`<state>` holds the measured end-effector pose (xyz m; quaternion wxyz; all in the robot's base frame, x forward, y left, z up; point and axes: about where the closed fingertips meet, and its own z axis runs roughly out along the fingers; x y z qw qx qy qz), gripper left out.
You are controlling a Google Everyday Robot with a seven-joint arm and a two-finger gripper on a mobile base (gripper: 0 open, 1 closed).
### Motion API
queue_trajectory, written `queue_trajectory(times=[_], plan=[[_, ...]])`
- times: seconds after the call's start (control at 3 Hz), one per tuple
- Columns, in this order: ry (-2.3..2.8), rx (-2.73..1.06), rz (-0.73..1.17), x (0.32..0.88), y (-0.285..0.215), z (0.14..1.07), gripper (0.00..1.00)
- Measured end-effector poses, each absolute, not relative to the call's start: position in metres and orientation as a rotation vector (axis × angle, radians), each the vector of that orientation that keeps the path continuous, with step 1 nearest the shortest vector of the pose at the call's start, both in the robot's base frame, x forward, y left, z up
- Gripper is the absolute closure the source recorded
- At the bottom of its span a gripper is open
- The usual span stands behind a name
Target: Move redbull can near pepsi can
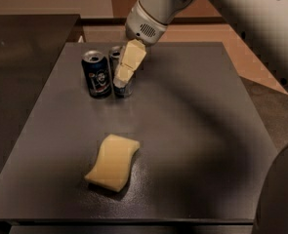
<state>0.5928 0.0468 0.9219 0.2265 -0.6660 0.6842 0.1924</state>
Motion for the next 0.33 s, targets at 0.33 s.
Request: queue_trajectory(times=[0.33], plan=[[1.886,-1.836,0.531,0.5928,0.0469,0.9218,0.0]])
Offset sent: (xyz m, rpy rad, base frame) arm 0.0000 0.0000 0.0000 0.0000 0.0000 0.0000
